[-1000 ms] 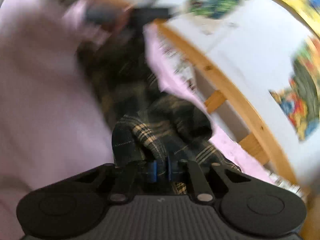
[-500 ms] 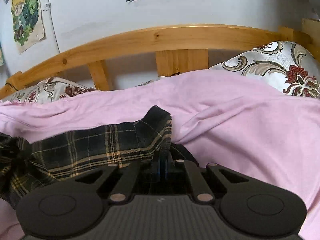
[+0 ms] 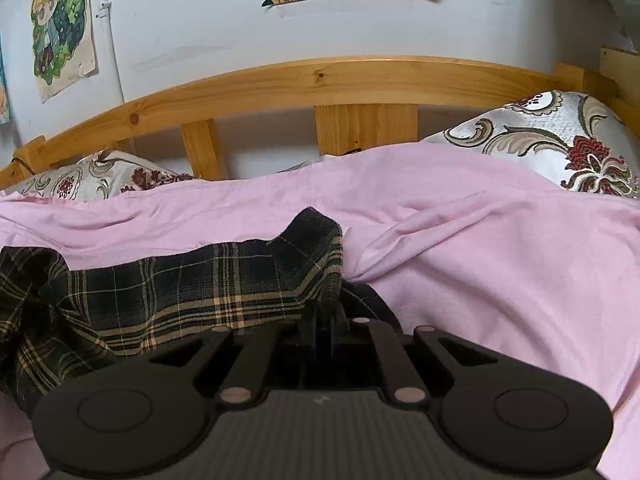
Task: Fold large clothes
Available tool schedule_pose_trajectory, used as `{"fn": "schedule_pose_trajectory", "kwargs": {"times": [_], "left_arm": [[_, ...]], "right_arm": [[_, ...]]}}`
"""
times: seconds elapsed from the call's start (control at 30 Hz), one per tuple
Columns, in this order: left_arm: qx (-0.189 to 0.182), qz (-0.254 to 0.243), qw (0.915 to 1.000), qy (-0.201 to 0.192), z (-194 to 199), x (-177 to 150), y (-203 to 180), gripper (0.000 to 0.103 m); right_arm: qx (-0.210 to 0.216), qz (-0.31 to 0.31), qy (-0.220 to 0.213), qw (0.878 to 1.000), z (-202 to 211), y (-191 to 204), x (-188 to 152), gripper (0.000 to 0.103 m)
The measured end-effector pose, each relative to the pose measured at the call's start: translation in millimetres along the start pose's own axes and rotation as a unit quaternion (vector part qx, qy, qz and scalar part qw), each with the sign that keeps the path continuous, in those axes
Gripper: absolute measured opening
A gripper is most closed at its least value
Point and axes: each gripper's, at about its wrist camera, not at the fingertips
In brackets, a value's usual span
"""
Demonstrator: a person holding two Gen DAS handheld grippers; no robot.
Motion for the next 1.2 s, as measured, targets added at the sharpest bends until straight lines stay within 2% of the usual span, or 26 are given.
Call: {"fn": "schedule_pose_trajectory", "kwargs": {"times": [0.03, 0.07, 0.1, 0.13, 0.17, 0.23, 0.33, 0.4, 0.47, 0.5, 0.6, 0.63, 0.67, 0.73, 0.77, 0.8, 0.9, 0.93, 0.97, 1.0, 1.07, 1.13, 1.2], "left_arm": [[0.012, -0.001, 0.9999, 0.006, -5, 0, -5, 0.053], [0.007, 0.019, 0.9997, 0.011, -5, 0, -3, 0.04], [-0.006, 0.053, 0.9984, 0.016, -6, 2, 3, 0.033], [-0.022, 0.1, 0.9946, 0.017, -5, 4, 13, 0.012], [-0.035, 0.147, 0.9884, 0.016, -2, 5, 25, 0.006], [-0.054, 0.244, 0.968, 0.023, 5, 4, 53, 0.005], [-0.071, 0.359, 0.9291, 0.053, 10, -4, 95, 0.004], [-0.058, 0.407, 0.9079, 0.08, 10, -12, 117, 0.004], [-0.043, 0.463, 0.8762, 0.126, 3, -26, 143, 0.004], [-0.03, 0.482, 0.8644, 0.14, 1, -32, 152, 0.004], [-0.036, 0.547, 0.8243, 0.141, -1, -47, 175, 0.005], [-0.04, 0.555, 0.8199, 0.134, -1, -46, 177, 0.005], [-0.036, 0.546, 0.8273, 0.126, 0, -41, 176, 0.005], [-0.017, 0.512, 0.8522, 0.108, 4, -26, 170, 0.006], [-0.012, 0.503, 0.8588, 0.098, 7, -21, 167, 0.008], [-0.003, 0.498, 0.8623, 0.092, 10, -17, 164, 0.011], [0.055, 0.494, 0.8647, 0.073, 18, -8, 160, 0.029], [0.071, 0.49, 0.8664, 0.063, 24, -5, 158, 0.041], [0.085, 0.484, 0.8694, 0.051, 31, -2, 155, 0.055], [0.095, 0.476, 0.8737, 0.036, 37, 1, 152, 0.062], [0.115, 0.451, 0.8851, 0.006, 48, 10, 141, 0.079], [0.129, 0.415, 0.9004, -0.024, 55, 17, 125, 0.086], [0.121, 0.377, 0.9169, -0.047, 54, 25, 104, 0.091]], "right_arm": [[-0.002, -0.002, -0.002, 1.0, 1, 0, 0, 0.007], [-0.003, -0.003, -0.003, 1.0, 3, 1, 0, 0.008], [-0.004, -0.002, -0.004, 1.0, 5, 1, 0, 0.008], [-0.003, 0.002, -0.007, 1.0, 7, 2, 1, 0.008], [0.0, 0.002, -0.009, 1.0, 10, 3, 1, 0.01], [0.012, -0.013, -0.008, 1.0, 17, 0, 0, 0.009], [0.026, -0.036, -0.003, 0.999, 29, -6, -2, 0.007], [0.031, -0.054, 0.009, 0.998, 34, -13, -5, 0.007], [0.033, -0.068, 0.033, 0.997, 34, -20, -10, 0.007], [0.029, -0.066, 0.042, 0.997, 33, -22, -14, 0.007], [0.016, -0.061, 0.056, 0.996, 29, -27, -23, 0.007], [0.013, -0.067, 0.052, 0.996, 29, -29, -24, 0.006], [0.01, -0.071, 0.046, 0.996, 30, -31, -25, 0.005], [-0.005, -0.057, 0.03, 0.998, 34, -29, -23, 0.005], [-0.015, -0.043, 0.022, 0.999, 35, -27, -21, 0.005], [-0.022, -0.029, 0.019, 0.999, 36, -25, -20, 0.005], [-0.032, -0.01, 0.028, 0.999, 34, -23, -20, 0.005], [-0.043, 0.005, 0.026, 0.999, 34, -19, -20, 0.005], [-0.058, 0.024, 0.018, 0.998, 37, -12, -20, 0.013], [-0.073, 0.042, 0.004, 0.996, 42, -3, -20, 0.018], [-0.091, 0.07, -0.035, 0.993, 54, 14, -21, 0.061], [-0.106, 0.103, -0.082, 0.986, 65, 38, -23, 0.071], [-0.11, 0.146, -0.119, 0.976, 68, 69, -24, 0.078]]}}
Point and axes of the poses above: each gripper's, at about its wrist camera, not at the fingertips, and z roughly against the way its jaws point, y to its left, x to its top, and after that the axes turned 11 degrees about z, right-handed
